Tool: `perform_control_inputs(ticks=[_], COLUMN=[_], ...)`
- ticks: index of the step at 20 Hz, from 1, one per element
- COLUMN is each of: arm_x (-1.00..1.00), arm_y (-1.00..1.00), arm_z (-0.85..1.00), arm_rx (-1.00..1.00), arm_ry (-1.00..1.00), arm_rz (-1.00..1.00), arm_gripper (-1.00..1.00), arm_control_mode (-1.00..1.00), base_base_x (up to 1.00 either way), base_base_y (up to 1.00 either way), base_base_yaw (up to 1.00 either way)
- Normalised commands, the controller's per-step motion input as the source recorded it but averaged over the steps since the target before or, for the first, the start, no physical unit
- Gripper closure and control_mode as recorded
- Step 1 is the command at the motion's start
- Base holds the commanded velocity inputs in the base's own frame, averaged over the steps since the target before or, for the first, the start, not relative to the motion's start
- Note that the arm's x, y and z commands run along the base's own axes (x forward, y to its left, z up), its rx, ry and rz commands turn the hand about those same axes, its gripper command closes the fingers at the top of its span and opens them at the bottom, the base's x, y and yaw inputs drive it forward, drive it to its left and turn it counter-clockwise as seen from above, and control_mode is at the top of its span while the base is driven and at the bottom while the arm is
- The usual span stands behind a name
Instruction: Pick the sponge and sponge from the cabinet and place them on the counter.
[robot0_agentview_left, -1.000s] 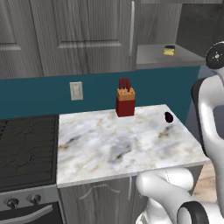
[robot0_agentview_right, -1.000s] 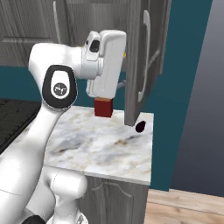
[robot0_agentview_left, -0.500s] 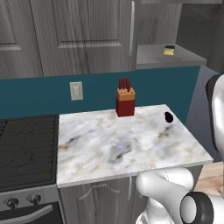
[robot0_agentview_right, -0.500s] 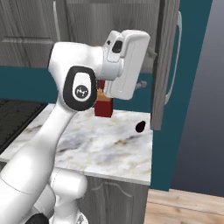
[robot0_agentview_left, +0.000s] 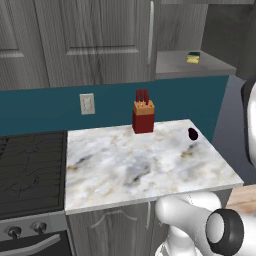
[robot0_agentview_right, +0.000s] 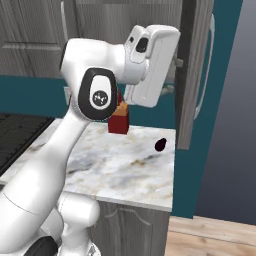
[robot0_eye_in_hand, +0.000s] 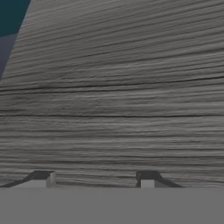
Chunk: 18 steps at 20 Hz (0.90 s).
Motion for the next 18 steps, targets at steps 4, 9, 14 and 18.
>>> perform_control_inputs(ticks=[4,9,14,18], arm_x=[-0.06,-0.03,-0.11,-0.2], arm_y=[-0.23,0.0,0.04,0.14], arm_z=[-0.03,-0.1,-0.11,-0.02], arm_rx=[0.05,0.03,0.04,0.08], arm_ry=[-0.04,-0.01,-0.03,-0.1], arm_rz=[0.0,0.0,0.0,0.02], arm_gripper=[-1.0,-1.0,-1.0,-1.0], arm_control_mode=[-1.0,-1.0,-1.0,-1.0], base_base_x=[0.0,0.0,0.0,0.0], base_base_y=[0.0,0.0,0.0,0.0], base_base_yaw=[0.0,0.0,0.0,0.0])
